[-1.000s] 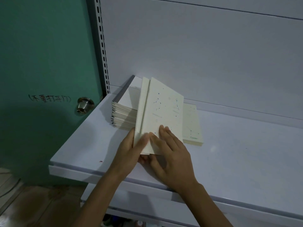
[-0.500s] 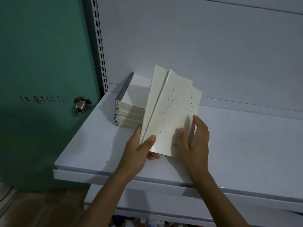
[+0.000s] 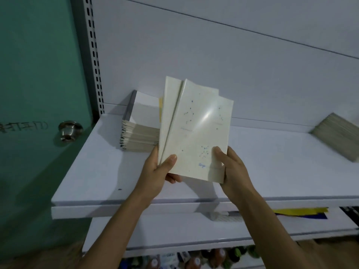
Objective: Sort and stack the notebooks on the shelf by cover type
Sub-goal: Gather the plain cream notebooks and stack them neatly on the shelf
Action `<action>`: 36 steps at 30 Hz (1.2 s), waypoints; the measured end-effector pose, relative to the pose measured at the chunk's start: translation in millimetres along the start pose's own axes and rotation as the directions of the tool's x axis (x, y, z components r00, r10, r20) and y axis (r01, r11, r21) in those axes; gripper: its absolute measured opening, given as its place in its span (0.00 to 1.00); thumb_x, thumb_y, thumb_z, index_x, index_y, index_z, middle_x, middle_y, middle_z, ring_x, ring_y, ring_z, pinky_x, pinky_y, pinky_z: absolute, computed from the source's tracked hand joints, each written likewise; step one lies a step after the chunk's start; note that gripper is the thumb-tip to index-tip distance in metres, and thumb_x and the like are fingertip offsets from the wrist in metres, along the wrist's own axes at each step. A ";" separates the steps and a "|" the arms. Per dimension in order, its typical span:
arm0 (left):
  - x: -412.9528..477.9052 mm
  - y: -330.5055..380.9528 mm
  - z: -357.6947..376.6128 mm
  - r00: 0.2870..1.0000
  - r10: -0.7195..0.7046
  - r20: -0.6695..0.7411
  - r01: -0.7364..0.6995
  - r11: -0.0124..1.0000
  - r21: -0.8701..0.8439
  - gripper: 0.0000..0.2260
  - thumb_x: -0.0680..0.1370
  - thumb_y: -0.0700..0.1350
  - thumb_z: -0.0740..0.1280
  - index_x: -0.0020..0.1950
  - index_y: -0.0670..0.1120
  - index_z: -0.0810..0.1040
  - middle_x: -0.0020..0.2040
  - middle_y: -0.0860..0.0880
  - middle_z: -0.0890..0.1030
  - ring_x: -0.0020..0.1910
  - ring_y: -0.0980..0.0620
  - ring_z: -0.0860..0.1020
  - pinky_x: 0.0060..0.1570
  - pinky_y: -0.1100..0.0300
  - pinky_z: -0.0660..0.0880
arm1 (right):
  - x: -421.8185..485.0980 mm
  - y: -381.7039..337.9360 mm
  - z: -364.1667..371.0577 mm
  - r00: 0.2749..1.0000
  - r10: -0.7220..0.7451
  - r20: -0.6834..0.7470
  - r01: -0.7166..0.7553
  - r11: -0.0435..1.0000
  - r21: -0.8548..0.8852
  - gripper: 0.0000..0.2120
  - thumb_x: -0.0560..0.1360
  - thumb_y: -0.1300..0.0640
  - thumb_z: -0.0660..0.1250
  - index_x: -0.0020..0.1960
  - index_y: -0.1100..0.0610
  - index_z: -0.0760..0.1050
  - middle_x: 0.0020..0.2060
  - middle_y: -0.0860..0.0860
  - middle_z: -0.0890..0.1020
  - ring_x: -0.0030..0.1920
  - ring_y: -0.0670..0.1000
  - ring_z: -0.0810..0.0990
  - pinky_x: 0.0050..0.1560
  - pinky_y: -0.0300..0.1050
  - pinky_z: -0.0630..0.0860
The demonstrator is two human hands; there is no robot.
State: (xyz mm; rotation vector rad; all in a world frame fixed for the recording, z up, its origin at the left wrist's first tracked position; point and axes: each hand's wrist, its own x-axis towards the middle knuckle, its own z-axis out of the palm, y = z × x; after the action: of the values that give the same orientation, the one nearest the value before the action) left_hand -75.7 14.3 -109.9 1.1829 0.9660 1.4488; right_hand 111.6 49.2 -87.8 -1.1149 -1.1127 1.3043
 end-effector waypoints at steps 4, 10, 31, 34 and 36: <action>-5.7 21.7 27.5 0.996 0.020 0.090 -0.016 0.999 -0.049 0.13 0.73 0.50 0.65 0.57 0.53 0.72 0.43 0.51 0.84 0.31 0.48 0.81 0.30 0.61 0.76 | -15.6 -27.2 -18.8 0.993 -0.090 -0.082 0.089 0.996 -0.018 0.07 0.79 0.53 0.63 0.57 0.49 0.75 0.49 0.45 0.84 0.51 0.50 0.83 0.46 0.47 0.82; -15.5 44.6 83.0 0.976 0.039 0.214 -0.036 0.999 -0.019 0.14 0.75 0.46 0.67 0.59 0.54 0.71 0.51 0.50 0.83 0.37 0.41 0.84 0.30 0.63 0.77 | -52.3 -59.4 -70.6 0.950 -0.248 -0.188 0.244 0.969 -0.045 0.06 0.79 0.54 0.63 0.55 0.52 0.76 0.47 0.47 0.84 0.46 0.46 0.83 0.41 0.43 0.81; -154.6 -3.0 416.7 0.905 0.005 0.426 -0.003 1.000 -0.005 0.11 0.78 0.47 0.64 0.60 0.55 0.72 0.50 0.55 0.83 0.30 0.47 0.81 0.31 0.62 0.77 | -252.9 -79.0 -375.6 0.770 -0.296 -0.566 0.324 0.945 -0.053 0.08 0.79 0.52 0.62 0.56 0.45 0.78 0.48 0.43 0.84 0.46 0.46 0.83 0.35 0.42 0.78; -153.6 -10.3 443.9 0.900 0.012 0.435 -0.012 1.000 -0.004 0.12 0.77 0.49 0.65 0.59 0.56 0.72 0.50 0.57 0.83 0.29 0.48 0.81 0.32 0.62 0.78 | -256.2 -81.1 -400.2 0.751 -0.330 -0.571 0.343 0.935 -0.089 0.12 0.79 0.54 0.63 0.61 0.47 0.75 0.53 0.45 0.83 0.52 0.48 0.82 0.47 0.51 0.79; -148.4 -15.9 459.7 0.894 0.002 0.449 -0.001 1.000 -0.002 0.13 0.76 0.50 0.65 0.60 0.56 0.71 0.49 0.57 0.83 0.30 0.49 0.81 0.33 0.60 0.79 | -251.3 -81.6 -415.4 0.731 -0.347 -0.587 0.355 0.929 -0.107 0.13 0.79 0.55 0.63 0.63 0.48 0.74 0.54 0.44 0.83 0.53 0.48 0.82 0.50 0.52 0.79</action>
State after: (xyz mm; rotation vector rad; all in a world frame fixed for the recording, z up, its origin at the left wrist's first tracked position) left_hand 382.2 -131.5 -58.7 1.4363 0.6395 1.1013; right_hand 540.0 -191.4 -57.7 -1.1270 -0.7743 0.5817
